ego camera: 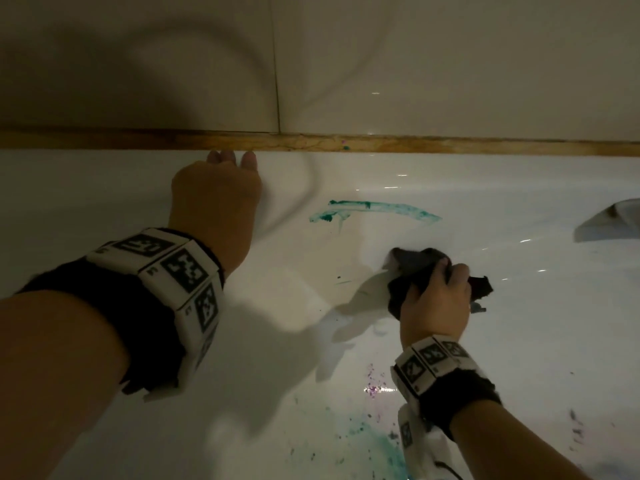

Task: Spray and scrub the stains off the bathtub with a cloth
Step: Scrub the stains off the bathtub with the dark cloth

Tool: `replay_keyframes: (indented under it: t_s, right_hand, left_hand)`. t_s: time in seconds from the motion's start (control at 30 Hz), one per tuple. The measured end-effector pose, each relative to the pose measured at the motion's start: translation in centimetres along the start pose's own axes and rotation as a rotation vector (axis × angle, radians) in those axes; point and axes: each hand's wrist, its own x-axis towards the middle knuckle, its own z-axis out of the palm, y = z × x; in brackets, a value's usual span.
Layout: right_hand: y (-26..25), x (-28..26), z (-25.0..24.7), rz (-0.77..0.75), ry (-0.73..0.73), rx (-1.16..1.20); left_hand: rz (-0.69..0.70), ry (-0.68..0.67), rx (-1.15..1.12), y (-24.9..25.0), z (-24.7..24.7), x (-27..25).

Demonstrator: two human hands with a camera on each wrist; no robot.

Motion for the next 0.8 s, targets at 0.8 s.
replay_keyframes:
  t_s: [0.8]
  right_hand:
    - [-0.4, -3.2, -3.2, 0.157, 0.344, 0.709]
  left_hand:
    - [-0.005, 0.036, -0.035, 0.0, 0.0, -0.3]
